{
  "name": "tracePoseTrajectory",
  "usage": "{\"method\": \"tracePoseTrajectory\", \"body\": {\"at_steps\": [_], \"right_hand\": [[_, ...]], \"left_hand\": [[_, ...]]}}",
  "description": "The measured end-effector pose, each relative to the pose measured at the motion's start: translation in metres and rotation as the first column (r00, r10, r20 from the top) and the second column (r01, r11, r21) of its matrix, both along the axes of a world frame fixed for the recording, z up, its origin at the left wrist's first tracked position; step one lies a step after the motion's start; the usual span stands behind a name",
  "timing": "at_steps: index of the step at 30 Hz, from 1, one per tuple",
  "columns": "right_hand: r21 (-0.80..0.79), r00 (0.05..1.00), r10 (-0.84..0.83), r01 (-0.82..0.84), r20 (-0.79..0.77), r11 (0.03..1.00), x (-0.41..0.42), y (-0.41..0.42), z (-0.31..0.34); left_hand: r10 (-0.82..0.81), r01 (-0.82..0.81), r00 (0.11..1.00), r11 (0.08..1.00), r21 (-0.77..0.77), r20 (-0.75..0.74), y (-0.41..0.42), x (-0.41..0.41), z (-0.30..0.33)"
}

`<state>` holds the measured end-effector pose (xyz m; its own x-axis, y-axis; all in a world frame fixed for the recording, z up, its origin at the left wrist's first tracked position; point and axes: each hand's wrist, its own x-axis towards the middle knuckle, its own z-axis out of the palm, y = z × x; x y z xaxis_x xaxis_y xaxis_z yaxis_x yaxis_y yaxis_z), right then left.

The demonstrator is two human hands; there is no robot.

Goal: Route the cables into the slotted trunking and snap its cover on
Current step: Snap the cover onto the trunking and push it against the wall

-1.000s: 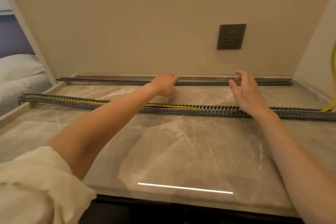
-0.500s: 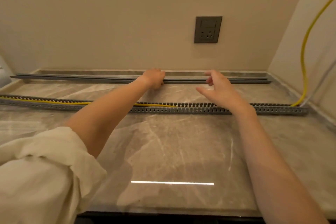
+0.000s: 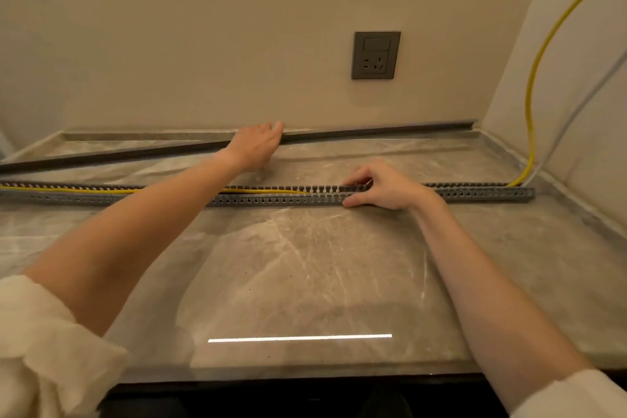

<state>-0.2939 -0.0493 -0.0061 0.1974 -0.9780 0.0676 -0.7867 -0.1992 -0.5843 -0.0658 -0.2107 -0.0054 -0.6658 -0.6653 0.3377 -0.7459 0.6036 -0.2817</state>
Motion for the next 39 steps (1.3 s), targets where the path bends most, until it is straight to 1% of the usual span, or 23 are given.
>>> {"method": "tracePoseTrajectory", "body": {"at_steps": [2, 4, 8, 10, 12, 13, 15, 16, 17, 18, 19, 20, 21, 22, 26, 27, 28, 31, 35, 37, 39], "right_hand": [[-0.045, 1.0, 0.024, -0.024, -0.001, 0.999, 0.012, -0.001, -0.004], [-0.087, 0.999, 0.034, -0.034, -0.011, 0.996, 0.024, -0.002, -0.008], [-0.093, 0.999, 0.028, -0.031, -0.04, 0.995, 0.036, 0.002, -0.007], [-0.107, 1.0, -0.025, 0.023, -0.019, 0.994, 0.032, 0.008, 0.001], [-0.186, 0.991, -0.114, 0.126, 0.074, 0.974, 0.019, 0.017, 0.013], [-0.241, 0.975, -0.178, 0.206, 0.135, 0.948, 0.008, 0.023, 0.018], [-0.331, 0.897, -0.33, 0.42, 0.295, 0.845, -0.017, 0.037, 0.025], [-0.349, 0.827, -0.402, 0.538, 0.392, 0.767, -0.032, 0.043, 0.026], [-0.356, 0.743, -0.473, 0.653, 0.474, 0.669, -0.047, 0.049, 0.025], [-0.354, 0.655, -0.544, 0.749, 0.524, 0.561, -0.061, 0.052, 0.023], [-0.346, 0.573, -0.619, 0.819, 0.537, 0.458, -0.074, 0.055, 0.02], [-0.338, 0.508, -0.685, 0.861, 0.523, 0.381, -0.084, 0.057, 0.018], [-0.329, 0.467, -0.735, 0.881, 0.491, 0.34, -0.092, 0.059, 0.015], [-0.319, 0.459, -0.767, 0.884, 0.449, 0.342, -0.099, 0.06, 0.013], [-0.333, 0.56, -0.809, 0.807, 0.176, 0.487, -0.118, 0.065, 0.006], [-0.326, 0.571, -0.806, 0.799, 0.152, 0.505, -0.122, 0.066, 0.004], [-0.316, 0.566, -0.808, 0.806, 0.163, 0.501, -0.125, 0.068, 0.002], [-0.295, 0.506, -0.834, 0.85, 0.219, 0.437, -0.131, 0.075, -0.001], [-0.303, 0.526, -0.842, 0.827, 0.121, 0.473, -0.131, 0.076, -0.008], [-0.316, 0.518, -0.846, 0.829, 0.125, 0.461, -0.128, 0.074, -0.009], [-0.352, 0.486, -0.861, 0.84, 0.151, 0.413, -0.124, 0.07, -0.009]], "left_hand": [[0.018, -0.016, 0.999, 0.999, 0.028, -0.049, 0.004, 0.01, 0.005], [0.022, -0.019, 0.998, 0.999, 0.044, -0.058, 0.009, 0.018, 0.008], [-0.007, 0.013, 0.997, 0.997, 0.072, -0.075, 0.019, 0.027, 0.01], [-0.011, 0.016, 0.998, 0.997, 0.079, -0.066, 0.022, 0.032, 0.011], [-0.019, 0.025, 0.996, 0.997, 0.073, -0.082, 0.024, 0.039, 0.009], [-0.028, 0.034, 0.995, 0.998, 0.061, -0.1, 0.026, 0.043, 0.007], [-0.039, 0.045, 0.989, 0.998, 0.037, -0.14, 0.03, 0.048, 0.005], [-0.043, 0.049, 0.987, 0.998, 0.033, -0.154, 0.033, 0.049, 0.005], [-0.049, 0.055, 0.985, 0.998, 0.031, -0.166, 0.037, 0.049, 0.004], [-0.054, 0.06, 0.983, 0.998, 0.028, -0.174, 0.04, 0.047, 0.006], [-0.061, 0.066, 0.982, 0.998, 0.025, -0.181, 0.044, 0.046, 0.006], [-0.073, 0.077, 0.981, 0.997, 0.017, -0.182, 0.048, 0.045, 0.007], [-0.091, 0.093, 0.98, 0.996, 0.006, -0.175, 0.053, 0.043, 0.007], [-0.113, 0.113, 0.98, 0.994, -0.009, -0.162, 0.058, 0.042, 0.006], [-0.18, 0.165, 0.972, 0.98, -0.109, -0.152, 0.072, 0.042, 0.003], [-0.181, 0.163, 0.971, 0.979, -0.119, -0.158, 0.073, 0.042, 0.002], [-0.184, 0.164, 0.97, 0.978, -0.129, -0.16, 0.074, 0.043, 0.0], [-0.226, 0.195, 0.962, 0.961, -0.197, -0.153, 0.077, 0.047, -0.004], [-0.236, 0.199, 0.968, 0.928, -0.314, -0.084, 0.084, 0.046, 0.008], [-0.227, 0.191, 0.971, 0.929, -0.318, -0.079, 0.087, 0.046, 0.017], [-0.225, 0.184, 0.969, 0.937, -0.298, -0.106, 0.087, 0.047, 0.018]]}}
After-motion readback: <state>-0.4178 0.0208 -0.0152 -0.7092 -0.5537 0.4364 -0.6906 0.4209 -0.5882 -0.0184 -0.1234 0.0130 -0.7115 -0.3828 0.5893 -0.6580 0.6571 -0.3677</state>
